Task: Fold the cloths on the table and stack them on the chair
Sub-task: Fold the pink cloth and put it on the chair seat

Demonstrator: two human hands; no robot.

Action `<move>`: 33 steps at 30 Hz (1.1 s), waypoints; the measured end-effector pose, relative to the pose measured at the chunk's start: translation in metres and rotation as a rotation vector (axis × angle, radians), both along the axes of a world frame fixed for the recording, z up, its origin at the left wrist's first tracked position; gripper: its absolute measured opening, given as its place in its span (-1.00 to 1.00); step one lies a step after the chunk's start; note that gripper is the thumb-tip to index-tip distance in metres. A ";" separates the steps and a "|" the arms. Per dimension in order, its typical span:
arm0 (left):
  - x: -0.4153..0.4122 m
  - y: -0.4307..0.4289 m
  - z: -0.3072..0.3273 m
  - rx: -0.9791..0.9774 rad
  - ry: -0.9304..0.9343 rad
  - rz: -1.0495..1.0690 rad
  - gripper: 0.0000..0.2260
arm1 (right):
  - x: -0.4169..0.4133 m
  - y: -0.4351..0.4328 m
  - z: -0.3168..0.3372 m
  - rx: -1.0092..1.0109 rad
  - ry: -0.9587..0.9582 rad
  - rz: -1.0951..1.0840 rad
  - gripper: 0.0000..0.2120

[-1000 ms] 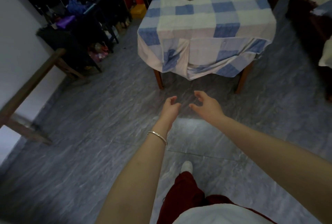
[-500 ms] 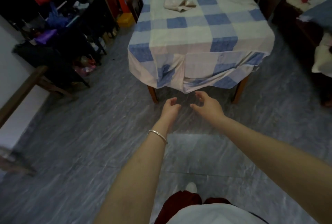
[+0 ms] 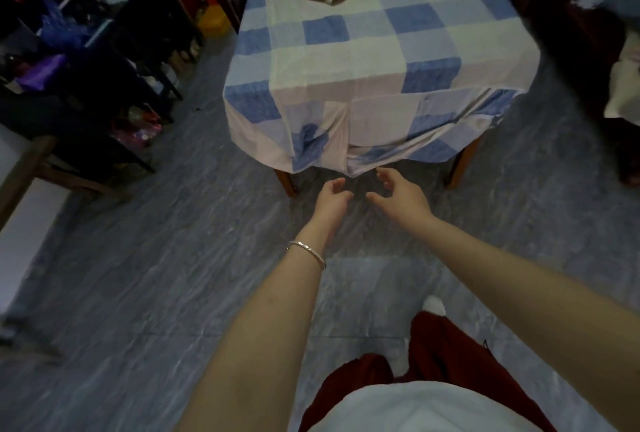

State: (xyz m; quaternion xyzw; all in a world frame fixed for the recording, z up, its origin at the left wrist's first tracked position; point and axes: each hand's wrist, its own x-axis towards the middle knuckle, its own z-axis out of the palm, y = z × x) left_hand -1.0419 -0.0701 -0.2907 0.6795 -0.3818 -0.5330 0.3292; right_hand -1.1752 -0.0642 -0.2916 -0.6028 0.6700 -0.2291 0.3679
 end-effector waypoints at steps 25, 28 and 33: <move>-0.163 -0.240 0.003 0.025 -0.016 0.084 -0.63 | -0.163 -0.243 -0.008 0.060 0.026 0.043 -0.45; -0.178 -0.262 0.005 0.023 -0.018 0.053 -0.62 | -0.180 -0.265 -0.009 0.056 0.023 0.016 -0.45; -0.199 -0.298 0.007 0.031 -0.039 0.024 -0.62 | -0.196 -0.300 -0.012 0.048 0.033 0.025 -0.46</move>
